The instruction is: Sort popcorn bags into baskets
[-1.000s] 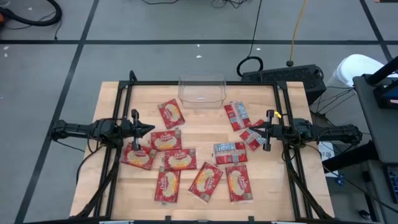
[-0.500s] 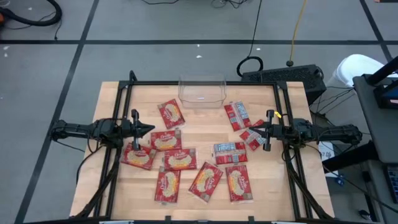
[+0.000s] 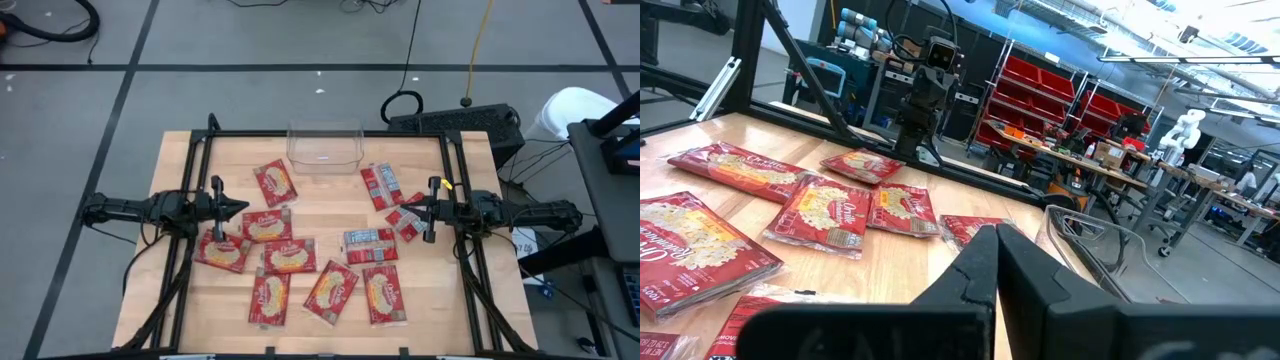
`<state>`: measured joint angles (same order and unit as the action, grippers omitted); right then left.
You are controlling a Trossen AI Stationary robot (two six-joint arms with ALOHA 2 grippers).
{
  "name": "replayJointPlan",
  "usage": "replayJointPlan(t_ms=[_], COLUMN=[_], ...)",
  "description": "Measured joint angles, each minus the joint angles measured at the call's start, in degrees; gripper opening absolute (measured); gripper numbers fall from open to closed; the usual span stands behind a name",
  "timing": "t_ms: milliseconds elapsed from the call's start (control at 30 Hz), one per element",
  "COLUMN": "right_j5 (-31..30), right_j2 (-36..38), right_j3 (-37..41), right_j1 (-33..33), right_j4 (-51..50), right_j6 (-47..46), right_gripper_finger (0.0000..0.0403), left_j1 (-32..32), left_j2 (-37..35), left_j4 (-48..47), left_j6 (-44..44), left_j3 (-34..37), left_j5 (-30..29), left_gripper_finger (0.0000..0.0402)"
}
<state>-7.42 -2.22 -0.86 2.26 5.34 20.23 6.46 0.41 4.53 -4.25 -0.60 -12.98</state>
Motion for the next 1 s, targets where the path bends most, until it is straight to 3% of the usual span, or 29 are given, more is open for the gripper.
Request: replayJointPlan(t_ms=[1000], right_j5=[-0.02], right_j2=[0.00], right_j3=[-0.01], right_j1=[-0.02], right_j4=[0.02], right_j6=[1.48], right_gripper_finger=[0.0000], left_j1=[0.00], left_j2=[0.02], left_j4=[0.60], left_j6=[-0.37], left_j3=[0.00], left_j5=[-0.01], left_gripper_finger=[0.0017])
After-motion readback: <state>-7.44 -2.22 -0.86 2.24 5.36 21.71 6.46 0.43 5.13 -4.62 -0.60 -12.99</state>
